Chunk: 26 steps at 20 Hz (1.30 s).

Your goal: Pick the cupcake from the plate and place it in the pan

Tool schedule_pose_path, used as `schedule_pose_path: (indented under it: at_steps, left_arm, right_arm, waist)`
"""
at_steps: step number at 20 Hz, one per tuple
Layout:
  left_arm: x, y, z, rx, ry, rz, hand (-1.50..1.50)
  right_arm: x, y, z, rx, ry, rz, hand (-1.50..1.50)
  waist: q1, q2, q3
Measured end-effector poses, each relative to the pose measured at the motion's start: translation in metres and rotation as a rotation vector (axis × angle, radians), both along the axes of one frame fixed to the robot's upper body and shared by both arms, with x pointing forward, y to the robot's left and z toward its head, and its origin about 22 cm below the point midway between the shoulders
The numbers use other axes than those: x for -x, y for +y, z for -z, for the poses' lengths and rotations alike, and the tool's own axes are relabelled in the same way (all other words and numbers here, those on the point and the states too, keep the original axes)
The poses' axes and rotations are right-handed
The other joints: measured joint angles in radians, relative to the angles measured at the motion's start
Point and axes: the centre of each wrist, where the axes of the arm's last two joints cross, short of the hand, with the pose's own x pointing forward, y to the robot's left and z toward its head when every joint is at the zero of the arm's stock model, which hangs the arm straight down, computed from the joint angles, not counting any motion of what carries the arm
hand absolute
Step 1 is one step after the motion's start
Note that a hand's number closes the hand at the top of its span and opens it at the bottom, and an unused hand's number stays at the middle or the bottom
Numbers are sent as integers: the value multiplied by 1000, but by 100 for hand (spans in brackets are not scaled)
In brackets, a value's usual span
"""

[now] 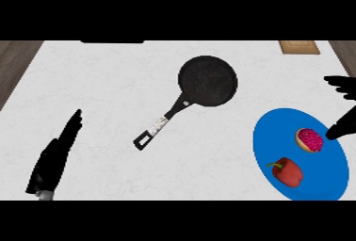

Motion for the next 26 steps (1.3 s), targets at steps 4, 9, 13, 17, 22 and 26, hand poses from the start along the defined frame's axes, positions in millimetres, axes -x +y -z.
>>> schedule_pose_path:
  at_steps: [4,9,13,17,22,26]
  left_arm:
    - [2,5,1,1,0,-4,0]
    - [-3,3,-3,2,0,-1,0]
    - [0,-1,-2,-3,0,-5,0]
    - [1,0,-4,1,2,-5,0]
    - [4,-5,1,2,3,-9,0]
    - [2,3,0,1,-1,-6,0]
  right_arm:
    - [-7,12,8,17,57,-29,-150]
    - [-13,19,16,33,98,-50,-150]
    - [-14,23,20,36,125,-67,-150]
    - [-18,29,28,69,167,-69,-150]
    - [-15,33,45,103,214,-67,-150]
    - [-18,37,56,109,247,-73,-150]
  waist:
    - [-2,0,0]
    - [-5,0,0]
    - [-7,-1,0]
    - [-5,-1,0]
    - [-8,-1,0]
    - [-7,0,0]
